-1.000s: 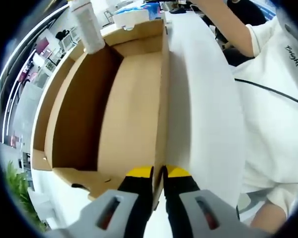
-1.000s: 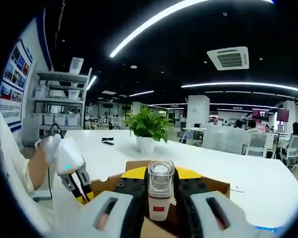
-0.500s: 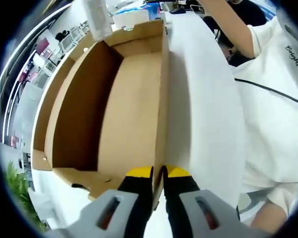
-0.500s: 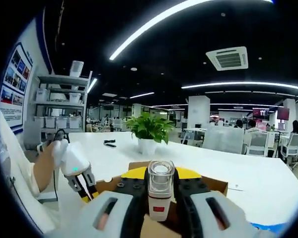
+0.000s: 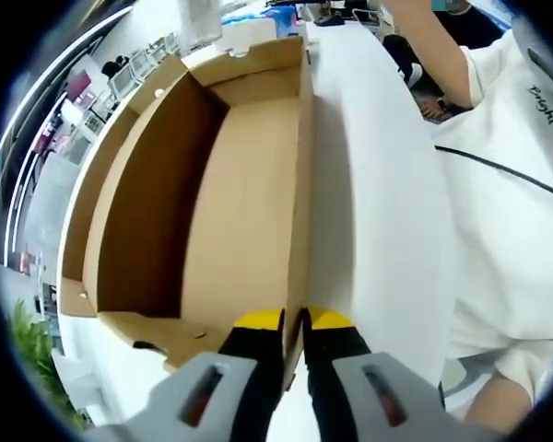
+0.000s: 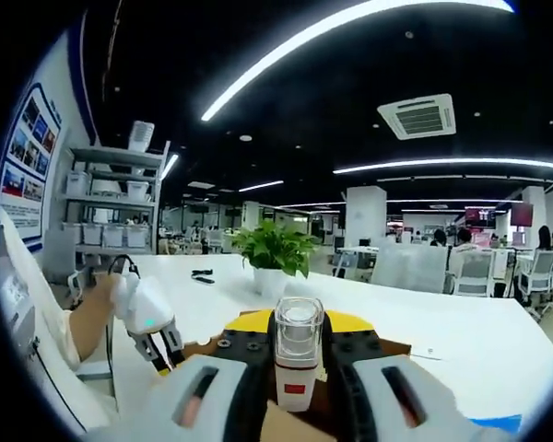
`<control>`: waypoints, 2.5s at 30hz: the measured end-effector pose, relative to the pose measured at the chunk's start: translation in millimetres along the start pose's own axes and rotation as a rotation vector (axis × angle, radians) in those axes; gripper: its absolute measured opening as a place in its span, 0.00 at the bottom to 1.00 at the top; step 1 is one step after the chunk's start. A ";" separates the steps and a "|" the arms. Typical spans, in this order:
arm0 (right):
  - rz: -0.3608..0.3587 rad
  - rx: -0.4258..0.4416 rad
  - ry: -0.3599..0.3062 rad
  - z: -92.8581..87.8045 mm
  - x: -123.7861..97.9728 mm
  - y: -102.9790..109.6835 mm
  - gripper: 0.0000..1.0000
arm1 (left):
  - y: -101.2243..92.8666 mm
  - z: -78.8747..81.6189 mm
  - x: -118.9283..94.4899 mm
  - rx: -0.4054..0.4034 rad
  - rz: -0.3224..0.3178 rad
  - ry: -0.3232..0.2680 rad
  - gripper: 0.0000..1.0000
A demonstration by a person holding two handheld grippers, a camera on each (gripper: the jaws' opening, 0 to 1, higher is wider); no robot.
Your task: Operate the shoe box by opening the lid, removing the specified soft item, and placing it in the target area until the item is outside and the box remains undamaged.
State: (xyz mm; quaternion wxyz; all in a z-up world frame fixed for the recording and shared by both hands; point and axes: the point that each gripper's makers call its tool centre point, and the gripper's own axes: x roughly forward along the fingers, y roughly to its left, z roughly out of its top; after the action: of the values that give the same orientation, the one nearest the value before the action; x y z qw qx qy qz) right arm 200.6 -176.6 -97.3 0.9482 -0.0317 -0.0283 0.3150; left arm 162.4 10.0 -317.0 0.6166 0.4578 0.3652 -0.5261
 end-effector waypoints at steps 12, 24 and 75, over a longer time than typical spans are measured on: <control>-0.021 0.001 0.016 -4.9 -7.5 -6.6 0.18 | -0.4 0.8 -0.1 -0.002 0.000 -0.002 0.07; -0.045 0.000 0.000 1.7 -20.7 -16.8 0.18 | -2.5 1.5 -0.4 0.003 0.002 -0.004 0.07; -0.219 -0.046 -0.031 10.9 -112.5 -68.0 0.18 | -1.5 1.1 0.4 -0.002 -0.011 0.008 0.06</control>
State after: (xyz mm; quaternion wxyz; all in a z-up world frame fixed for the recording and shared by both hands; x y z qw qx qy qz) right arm 150.2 -297.9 -85.0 0.9753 -0.0453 -0.0533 0.2093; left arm 161.0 8.8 -317.3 0.6129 0.4572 0.3708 -0.5271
